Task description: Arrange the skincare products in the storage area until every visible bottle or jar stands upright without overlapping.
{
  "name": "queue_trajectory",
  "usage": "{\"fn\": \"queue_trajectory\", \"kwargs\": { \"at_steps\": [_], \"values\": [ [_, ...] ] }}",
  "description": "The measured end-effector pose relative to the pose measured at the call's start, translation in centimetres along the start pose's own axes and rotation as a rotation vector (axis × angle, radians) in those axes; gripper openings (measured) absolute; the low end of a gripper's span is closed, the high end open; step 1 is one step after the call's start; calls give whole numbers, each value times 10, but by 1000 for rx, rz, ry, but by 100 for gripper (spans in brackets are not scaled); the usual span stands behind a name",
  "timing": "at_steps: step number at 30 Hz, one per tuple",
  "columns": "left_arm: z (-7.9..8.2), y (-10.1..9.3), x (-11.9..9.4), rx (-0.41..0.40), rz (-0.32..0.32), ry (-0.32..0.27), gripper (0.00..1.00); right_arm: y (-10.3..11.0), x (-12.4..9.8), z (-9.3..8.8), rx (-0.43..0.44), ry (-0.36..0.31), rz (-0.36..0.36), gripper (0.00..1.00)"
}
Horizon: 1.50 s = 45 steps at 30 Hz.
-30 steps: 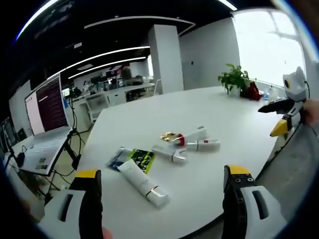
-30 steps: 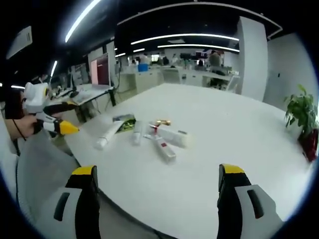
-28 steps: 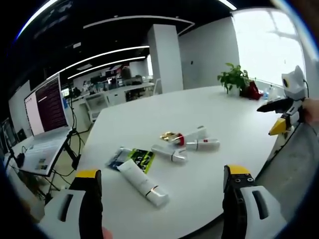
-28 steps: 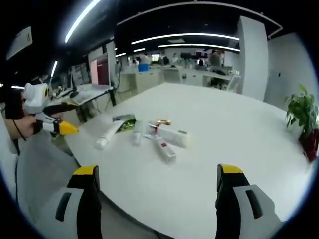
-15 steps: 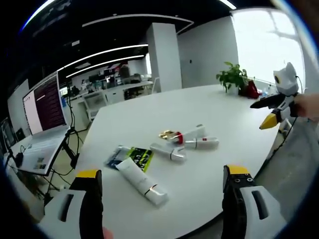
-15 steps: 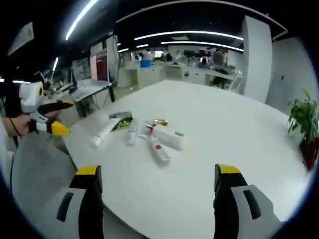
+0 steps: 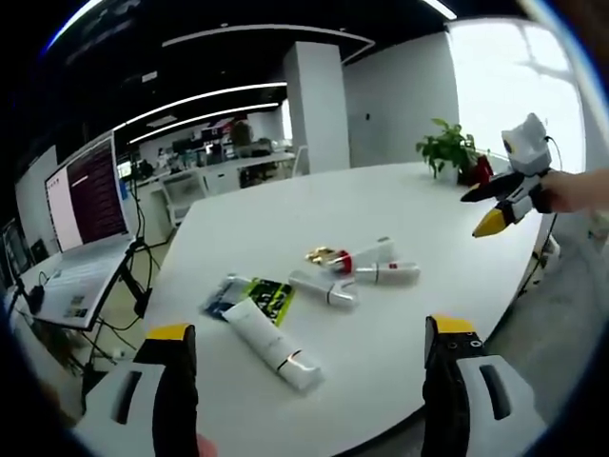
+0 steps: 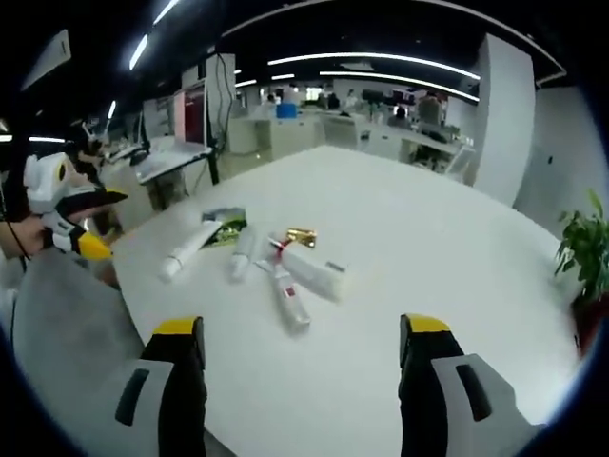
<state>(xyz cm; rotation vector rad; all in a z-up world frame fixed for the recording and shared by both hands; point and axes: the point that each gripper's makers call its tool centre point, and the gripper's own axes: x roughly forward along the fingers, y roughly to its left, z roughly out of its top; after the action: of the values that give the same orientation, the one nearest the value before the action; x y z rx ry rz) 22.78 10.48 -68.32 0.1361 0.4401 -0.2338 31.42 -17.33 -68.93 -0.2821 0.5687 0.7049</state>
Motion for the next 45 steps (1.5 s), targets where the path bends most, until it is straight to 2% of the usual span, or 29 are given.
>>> {"fn": "queue_trajectory", "kwargs": {
  "at_steps": [8, 14, 25, 33, 39, 45],
  "values": [
    [-2, 4, 0, -11, 11, 0, 93, -16, 24, 16, -80, 27, 31, 79],
    [-3, 3, 0, -4, 14, 13, 93, -21, 43, 17, -141, 76, 60, 77],
    [2, 0, -2, -3, 19, 4, 92, -36, 79, 29, -220, 111, 91, 72],
    [3, -2, -2, -5, 24, 10, 92, -45, 109, 14, -277, 185, 133, 70],
    [4, -4, -2, -6, 23, 18, 92, -49, 132, 21, -314, 195, 156, 65],
    [3, -2, -2, -11, 27, 20, 92, -44, 155, 18, -353, 223, 191, 63]
  ]
}}
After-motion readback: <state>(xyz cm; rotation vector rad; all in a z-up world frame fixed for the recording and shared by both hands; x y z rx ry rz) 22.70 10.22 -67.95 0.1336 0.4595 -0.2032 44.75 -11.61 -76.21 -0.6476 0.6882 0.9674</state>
